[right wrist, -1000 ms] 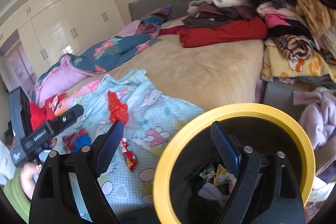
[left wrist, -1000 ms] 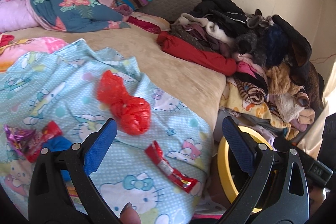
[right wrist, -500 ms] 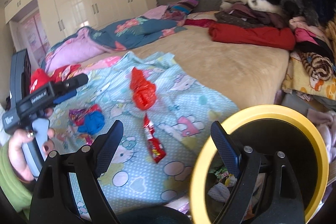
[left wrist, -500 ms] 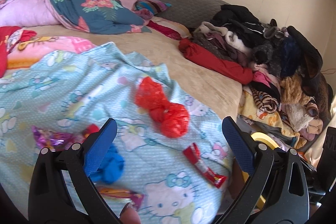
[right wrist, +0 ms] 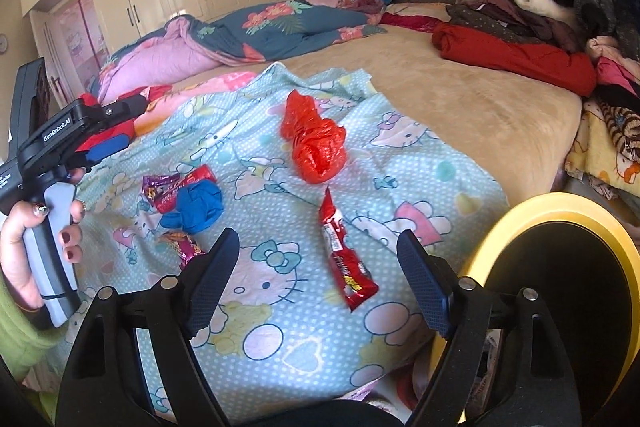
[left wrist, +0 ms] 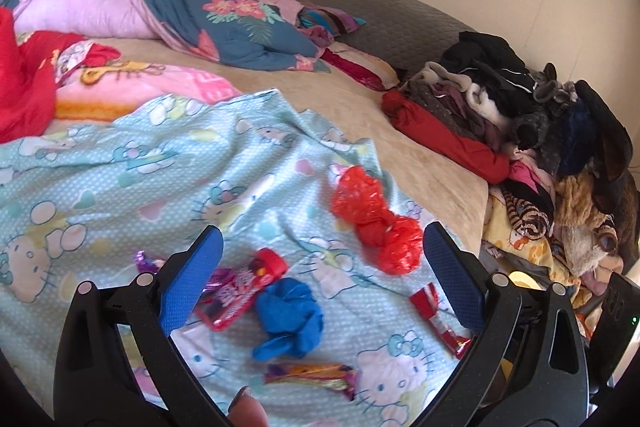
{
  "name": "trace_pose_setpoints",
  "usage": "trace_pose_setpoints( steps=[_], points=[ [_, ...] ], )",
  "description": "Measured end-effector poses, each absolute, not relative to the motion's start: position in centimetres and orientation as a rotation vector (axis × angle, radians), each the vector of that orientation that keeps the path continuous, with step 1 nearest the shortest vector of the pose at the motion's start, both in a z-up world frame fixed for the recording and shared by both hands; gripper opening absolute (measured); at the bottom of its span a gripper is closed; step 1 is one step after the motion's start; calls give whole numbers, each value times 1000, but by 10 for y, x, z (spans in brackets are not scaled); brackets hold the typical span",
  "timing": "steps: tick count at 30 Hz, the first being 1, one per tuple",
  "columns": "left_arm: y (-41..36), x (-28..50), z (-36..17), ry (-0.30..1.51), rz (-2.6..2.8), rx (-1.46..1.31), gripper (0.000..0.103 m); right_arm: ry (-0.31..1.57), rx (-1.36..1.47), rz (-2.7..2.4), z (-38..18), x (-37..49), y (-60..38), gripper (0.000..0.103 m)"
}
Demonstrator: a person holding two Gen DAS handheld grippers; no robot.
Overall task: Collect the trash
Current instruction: 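Grasp the blue glove with the left tool while the right tool grasps a red candy wrapper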
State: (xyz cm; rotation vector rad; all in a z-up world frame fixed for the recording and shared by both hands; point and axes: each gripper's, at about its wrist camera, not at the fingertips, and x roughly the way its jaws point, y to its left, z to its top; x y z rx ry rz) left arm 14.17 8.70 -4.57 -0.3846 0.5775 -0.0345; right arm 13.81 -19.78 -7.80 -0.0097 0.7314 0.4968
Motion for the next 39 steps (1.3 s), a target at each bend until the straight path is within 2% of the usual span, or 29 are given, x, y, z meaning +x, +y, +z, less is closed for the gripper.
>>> trace_pose_setpoints(
  steps=[12,15,19,21,22,23,26,28,31,33,35,37,39],
  points=[
    [128,123,-75,654,18,-378,90,801,-81,471,-97,154,-171,71],
    [128,120,-80,676,7,-349,78,819,-82,448,-103,161,-171,69],
    [122,117,-91,724,-36,-337,60,842,-93,428,-109,170,-173,59],
    [120,118,-100,757,-48,-342,57,848,-95,429,-110,173,-173,55],
    [120,118,-103,765,-50,-344,49,850,-99,431,-110,175,-172,53],
    [119,119,-107,776,-49,-343,45,852,-102,432,-111,175,-172,50],
    [116,121,-113,798,-38,-333,43,862,-117,435,-113,180,-169,49],
    [111,122,-113,801,-55,-321,38,868,-128,434,-115,182,-167,48],
    [103,126,-112,803,-84,-317,38,899,-139,422,-122,188,-164,46],
    [98,133,-114,816,-105,-350,37,931,-146,422,-129,193,-161,41],
    [92,138,-117,826,-117,-362,37,955,-150,424,-134,197,-159,22],
    [84,144,-121,848,-118,-350,37,966,-143,436,-136,197,-159,20],
    [77,150,-128,874,-117,-355,38,963,-133,461,-135,196,-159,13]
  ],
)
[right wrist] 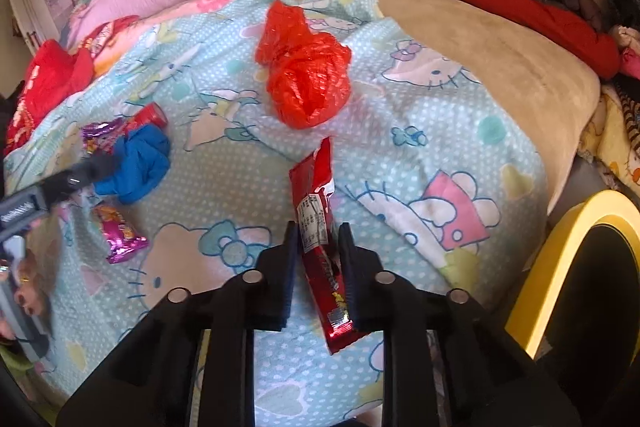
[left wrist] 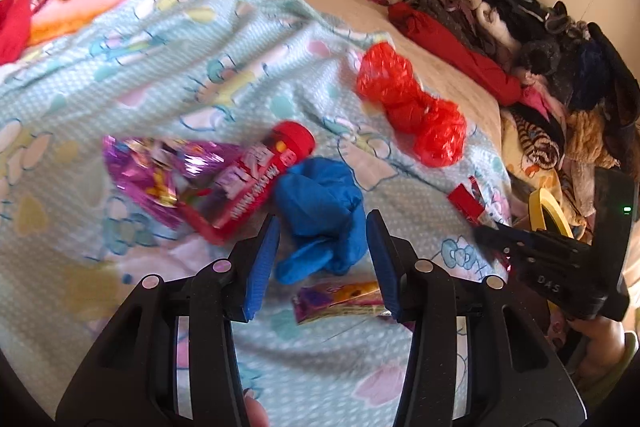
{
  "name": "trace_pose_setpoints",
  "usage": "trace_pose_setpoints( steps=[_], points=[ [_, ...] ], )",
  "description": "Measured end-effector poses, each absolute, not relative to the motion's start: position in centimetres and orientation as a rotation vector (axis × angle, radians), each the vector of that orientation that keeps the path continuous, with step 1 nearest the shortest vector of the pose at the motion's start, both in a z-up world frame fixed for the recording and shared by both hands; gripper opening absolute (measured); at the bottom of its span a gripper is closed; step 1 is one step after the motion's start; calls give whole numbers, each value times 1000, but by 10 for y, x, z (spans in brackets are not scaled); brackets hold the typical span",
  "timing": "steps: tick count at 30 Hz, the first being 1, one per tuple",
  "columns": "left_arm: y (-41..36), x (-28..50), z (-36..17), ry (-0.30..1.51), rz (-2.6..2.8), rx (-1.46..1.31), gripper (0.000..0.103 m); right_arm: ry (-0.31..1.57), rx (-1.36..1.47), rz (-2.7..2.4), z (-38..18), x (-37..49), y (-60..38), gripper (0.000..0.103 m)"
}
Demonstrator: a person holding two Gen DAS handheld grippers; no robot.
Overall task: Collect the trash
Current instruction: 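Grasp the blue glove with the left tool while the right tool grasps a red candy wrapper, then carry the blue glove and red candy wrapper in both tools over the bin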
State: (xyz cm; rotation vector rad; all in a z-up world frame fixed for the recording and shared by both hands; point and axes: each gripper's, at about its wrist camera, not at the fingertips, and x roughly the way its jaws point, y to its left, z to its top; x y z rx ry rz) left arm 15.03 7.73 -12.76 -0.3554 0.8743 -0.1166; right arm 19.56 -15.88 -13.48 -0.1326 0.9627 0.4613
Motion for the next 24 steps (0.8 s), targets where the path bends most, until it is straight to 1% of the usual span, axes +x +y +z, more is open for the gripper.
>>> trace_pose_setpoints(
  steps=[8,9,10,13,16,24],
  points=[
    [63,165,-140,913,-52,-347,37,937,-27,590,-119,182,-155,12],
    [63,166,-140,915,-50,-347,34,934,-7,603,-117,180,-155,12],
    [63,168,-140,917,-44,-345,26,931,7,611,-114,178,-156,12],
    [62,169,-137,912,-48,-352,15,913,31,624,-107,172,-158,12],
    [59,167,-130,889,-60,-351,13,890,50,633,-99,169,-164,12],
    [43,160,-102,818,-106,-327,13,844,93,644,-84,165,-176,12]
  ],
)
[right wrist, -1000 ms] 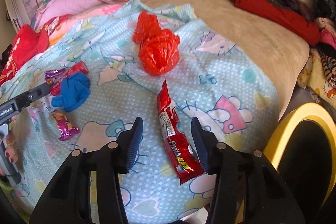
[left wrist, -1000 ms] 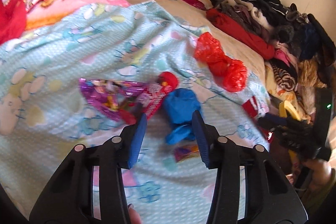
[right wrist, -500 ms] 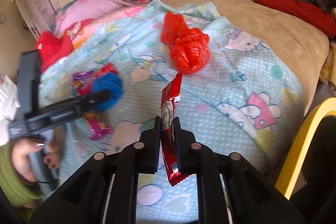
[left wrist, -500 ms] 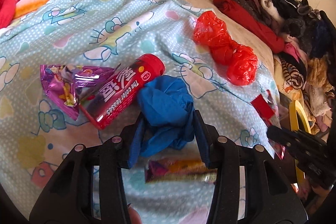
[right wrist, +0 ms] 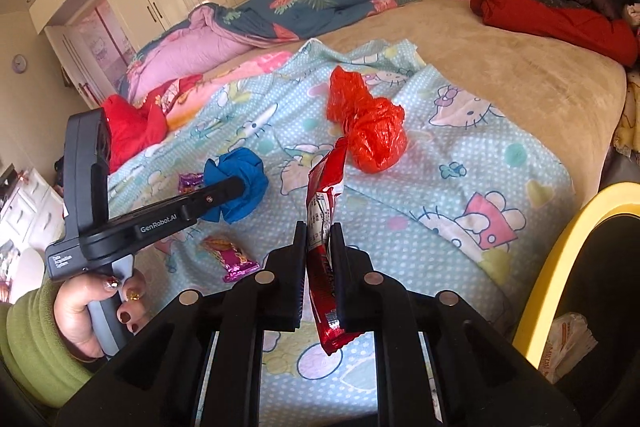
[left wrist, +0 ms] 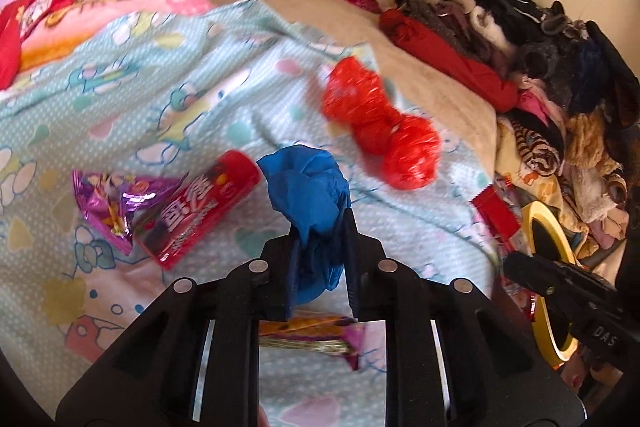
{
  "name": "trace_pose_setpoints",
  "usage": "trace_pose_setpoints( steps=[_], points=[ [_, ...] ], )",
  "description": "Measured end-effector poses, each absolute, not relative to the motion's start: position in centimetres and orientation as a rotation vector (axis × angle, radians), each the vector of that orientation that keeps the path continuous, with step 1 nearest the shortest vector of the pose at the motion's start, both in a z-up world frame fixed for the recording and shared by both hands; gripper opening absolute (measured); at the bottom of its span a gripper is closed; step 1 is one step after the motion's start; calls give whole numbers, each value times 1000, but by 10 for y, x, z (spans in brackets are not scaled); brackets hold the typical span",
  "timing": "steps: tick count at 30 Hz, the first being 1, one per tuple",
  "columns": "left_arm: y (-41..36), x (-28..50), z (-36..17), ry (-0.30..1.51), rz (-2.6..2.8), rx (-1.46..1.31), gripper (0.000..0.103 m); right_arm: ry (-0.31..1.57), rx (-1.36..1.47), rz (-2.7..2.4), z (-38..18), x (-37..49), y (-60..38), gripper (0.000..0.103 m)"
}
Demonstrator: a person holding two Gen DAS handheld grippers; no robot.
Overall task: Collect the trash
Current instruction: 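Carry the blue glove and red candy wrapper in both tools over the bin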
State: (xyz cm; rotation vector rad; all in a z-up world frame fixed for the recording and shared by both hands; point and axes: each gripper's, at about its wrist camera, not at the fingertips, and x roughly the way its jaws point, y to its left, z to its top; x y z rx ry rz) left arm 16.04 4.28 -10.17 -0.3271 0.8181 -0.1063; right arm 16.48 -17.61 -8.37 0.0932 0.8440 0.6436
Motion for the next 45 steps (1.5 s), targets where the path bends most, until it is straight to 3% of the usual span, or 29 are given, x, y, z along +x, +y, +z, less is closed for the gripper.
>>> trace_pose_setpoints(
  steps=[20,45],
  points=[
    [-3,146,-58,726,-186,-284,13,758,157,635,-54,150,-207,12],
    [-53,137,-45,720,-275,-206,13,694,264,560,-37,142,-270,12]
  ],
)
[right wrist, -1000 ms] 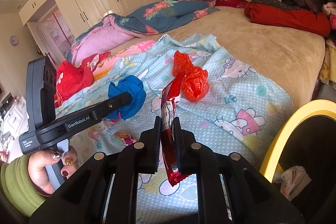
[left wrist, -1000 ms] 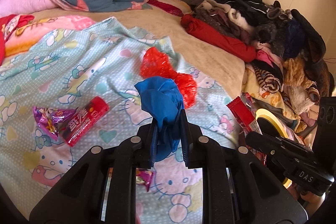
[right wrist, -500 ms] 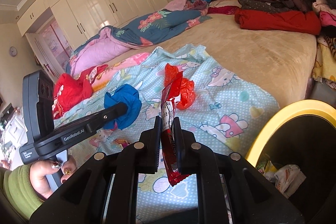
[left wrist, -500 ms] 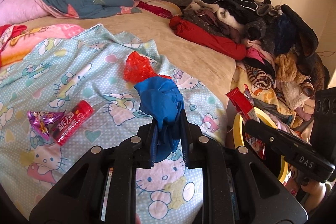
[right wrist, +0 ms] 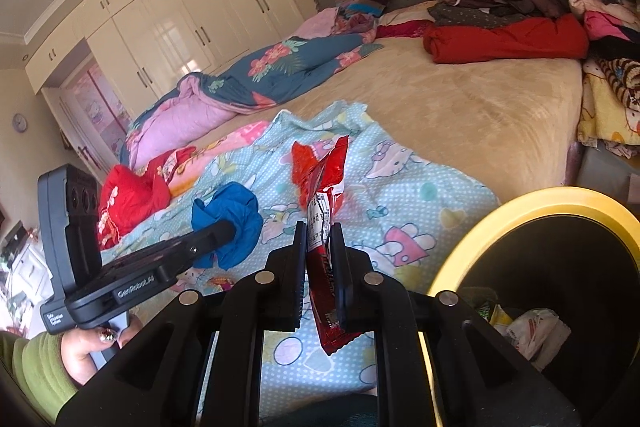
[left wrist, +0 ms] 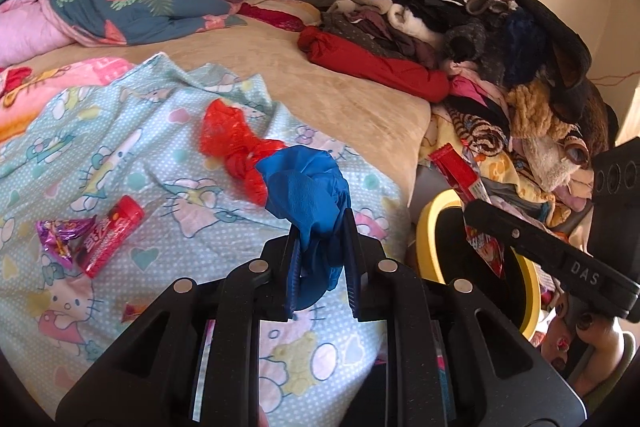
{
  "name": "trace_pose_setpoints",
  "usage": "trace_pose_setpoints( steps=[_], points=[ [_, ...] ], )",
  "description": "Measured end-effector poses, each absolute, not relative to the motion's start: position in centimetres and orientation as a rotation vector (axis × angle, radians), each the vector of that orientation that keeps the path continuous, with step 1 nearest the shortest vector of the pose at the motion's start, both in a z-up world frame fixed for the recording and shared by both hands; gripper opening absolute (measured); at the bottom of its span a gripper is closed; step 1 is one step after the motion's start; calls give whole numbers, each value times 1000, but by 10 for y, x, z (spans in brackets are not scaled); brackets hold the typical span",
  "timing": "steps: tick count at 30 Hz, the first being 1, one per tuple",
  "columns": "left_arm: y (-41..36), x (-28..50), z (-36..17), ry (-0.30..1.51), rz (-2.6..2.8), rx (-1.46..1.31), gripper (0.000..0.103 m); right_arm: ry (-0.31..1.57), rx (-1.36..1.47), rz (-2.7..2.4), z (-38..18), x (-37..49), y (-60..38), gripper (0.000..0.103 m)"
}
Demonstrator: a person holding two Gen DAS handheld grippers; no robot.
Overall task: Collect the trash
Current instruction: 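Carry the blue glove and red candy wrapper in both tools over the bin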
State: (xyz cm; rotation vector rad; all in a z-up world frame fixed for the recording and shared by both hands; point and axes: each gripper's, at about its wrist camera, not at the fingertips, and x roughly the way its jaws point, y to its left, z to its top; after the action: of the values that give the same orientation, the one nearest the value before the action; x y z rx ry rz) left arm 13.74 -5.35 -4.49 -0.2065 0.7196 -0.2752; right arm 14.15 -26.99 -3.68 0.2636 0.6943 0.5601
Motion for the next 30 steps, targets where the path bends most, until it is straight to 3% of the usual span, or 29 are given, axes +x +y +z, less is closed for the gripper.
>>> trace_pose_setpoints(
  steps=[30],
  points=[
    [-151,125,-37,711,-476,-81,13,638,449,314,-39,139,-399,12]
  ],
)
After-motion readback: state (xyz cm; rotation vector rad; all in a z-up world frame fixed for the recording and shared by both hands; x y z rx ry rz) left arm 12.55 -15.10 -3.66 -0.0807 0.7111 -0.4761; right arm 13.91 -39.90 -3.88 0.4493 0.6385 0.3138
